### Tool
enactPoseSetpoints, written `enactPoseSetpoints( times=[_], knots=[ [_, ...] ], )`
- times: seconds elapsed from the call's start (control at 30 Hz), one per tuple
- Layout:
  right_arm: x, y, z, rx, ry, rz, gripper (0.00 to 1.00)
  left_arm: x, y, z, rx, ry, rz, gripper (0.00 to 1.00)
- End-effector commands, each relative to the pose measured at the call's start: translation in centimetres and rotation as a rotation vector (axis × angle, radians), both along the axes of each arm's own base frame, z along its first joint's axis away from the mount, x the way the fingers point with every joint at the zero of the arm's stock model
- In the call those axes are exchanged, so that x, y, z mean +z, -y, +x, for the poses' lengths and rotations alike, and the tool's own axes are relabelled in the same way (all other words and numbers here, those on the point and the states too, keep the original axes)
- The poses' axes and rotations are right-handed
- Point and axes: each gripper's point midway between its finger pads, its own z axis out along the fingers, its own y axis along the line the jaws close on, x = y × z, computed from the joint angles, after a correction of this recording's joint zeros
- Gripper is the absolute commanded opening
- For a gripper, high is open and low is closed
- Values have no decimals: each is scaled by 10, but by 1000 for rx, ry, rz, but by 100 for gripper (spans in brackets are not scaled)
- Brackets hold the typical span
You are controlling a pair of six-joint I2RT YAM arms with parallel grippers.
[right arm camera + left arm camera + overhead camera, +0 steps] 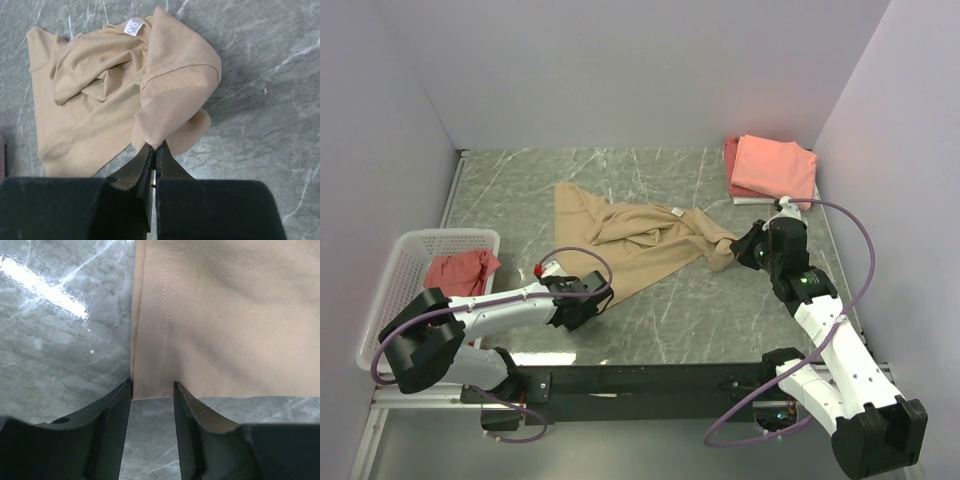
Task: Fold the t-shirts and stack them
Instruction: Flatten the tshirt out
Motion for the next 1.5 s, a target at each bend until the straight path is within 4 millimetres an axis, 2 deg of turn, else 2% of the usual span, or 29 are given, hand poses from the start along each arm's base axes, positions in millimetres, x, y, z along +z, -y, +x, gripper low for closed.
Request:
enactPoseSetpoints(
  times=[0.0,0.23,0.43,0.67,0.73,0.83,0.87,1.03,1.07,1.13,1.17,1.2,1.23,1.3,1.33,1.4,1.43,1.47],
  knots=[
    [7,-2,4,9,43,11,0,1,-9,-5,51,-10,18,46],
    [2,-2,3,8,39,18,0,16,-23,-8,99,9,32,56],
    [2,-4,3,12,39,25,0,4,-8,-6,58,-28,31,55],
    [2,-3,3,10,34,17,0,-9,-4,0,69,-40,62,56],
    [4,-3,4,9,39,16,0,-9,1,5,60,-19,45,51],
    [6,-1,3,4,38,12,0,-8,9,8,18,3,13,36],
    [6,-1,3,4,40,12,0,-8,10,10,14,12,0,20],
    [7,-1,2,1,43,18,0,0,5,21,11,54,-46,6],
    [9,-2,1,6,46,22,0,7,3,23,-1,76,-62,1],
    [12,-5,0,17,47,31,0,19,-6,30,17,110,-76,1],
    [15,-7,0,29,51,39,0,38,-8,37,19,166,-100,1],
    [21,-9,0,35,58,49,0,46,-16,35,25,177,-84,1],
    [26,-10,-1,39,68,57,0,73,-19,42,32,242,-120,0],
    [42,-14,-2,53,91,82,0,97,-36,43,55,286,-96,0],
    [51,-15,-3,59,107,91,0,127,-41,47,69,354,-130,0],
    [75,-18,-5,69,138,120,0,159,-55,52,96,433,-131,1],
    [86,-17,-7,66,161,128,0,191,-64,53,106,492,-146,1],
    [93,-17,-11,61,163,140,0,207,-71,54,119,527,-148,1]
  ],
)
